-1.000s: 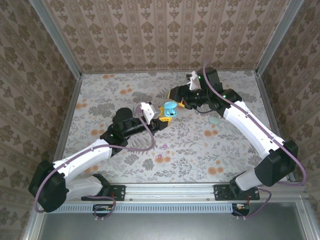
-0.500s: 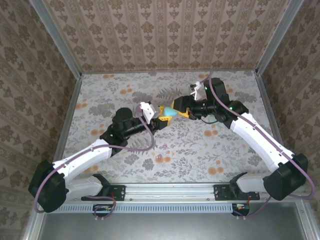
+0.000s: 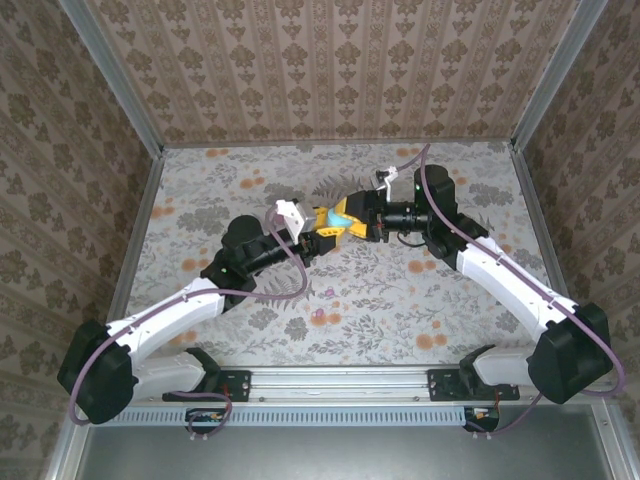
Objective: Insert the wireless bluetooth earbuds into the charging case
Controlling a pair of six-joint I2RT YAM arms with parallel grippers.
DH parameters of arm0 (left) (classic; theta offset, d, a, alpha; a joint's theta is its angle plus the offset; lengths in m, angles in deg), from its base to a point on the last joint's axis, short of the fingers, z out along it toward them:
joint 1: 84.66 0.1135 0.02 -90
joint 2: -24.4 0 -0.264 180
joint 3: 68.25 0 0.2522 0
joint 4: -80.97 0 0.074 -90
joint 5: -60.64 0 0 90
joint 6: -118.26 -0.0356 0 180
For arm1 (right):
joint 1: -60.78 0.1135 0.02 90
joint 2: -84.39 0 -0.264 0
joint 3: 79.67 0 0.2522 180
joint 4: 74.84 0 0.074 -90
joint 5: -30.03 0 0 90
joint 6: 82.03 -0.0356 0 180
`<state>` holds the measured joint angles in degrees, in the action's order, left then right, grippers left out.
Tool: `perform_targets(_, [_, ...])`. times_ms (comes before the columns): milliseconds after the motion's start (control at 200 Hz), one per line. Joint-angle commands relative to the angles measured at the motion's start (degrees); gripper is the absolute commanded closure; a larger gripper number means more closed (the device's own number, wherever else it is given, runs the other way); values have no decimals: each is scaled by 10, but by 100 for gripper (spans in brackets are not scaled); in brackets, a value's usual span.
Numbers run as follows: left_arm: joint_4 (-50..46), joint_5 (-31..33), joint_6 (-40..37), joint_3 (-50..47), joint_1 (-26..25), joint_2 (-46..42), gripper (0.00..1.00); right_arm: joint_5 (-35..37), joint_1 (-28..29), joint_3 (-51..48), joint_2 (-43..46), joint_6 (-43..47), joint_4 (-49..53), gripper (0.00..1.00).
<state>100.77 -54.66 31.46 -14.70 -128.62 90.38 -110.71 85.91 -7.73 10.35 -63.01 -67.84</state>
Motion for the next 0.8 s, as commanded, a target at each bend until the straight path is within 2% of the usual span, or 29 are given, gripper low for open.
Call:
perform_targets(0, [48,-11,16,21,-4,3,71,-40,1,-11,-4,-53,-80,49])
perform_targets(205, [43,-8,13,20,-4,0,70,-32,-3,-19,4,-52,-80,67])
perform_targets(330, [23,-6,2,22,-4,-2,66,-13,-9,-24,12,-41,-65,76])
perform_targets(405, [3,-2,-8,23,-4,-4,59,3,-12,-27,19,-31,-53,78])
perform_targets(565, [-35,13,-27,22,-3,-8,34,59,-25,-45,45,-17,-53,81])
perform_targets(795, [-72,42,-36,6,-4,-31,25,177,-63,-105,69,21,-33,83])
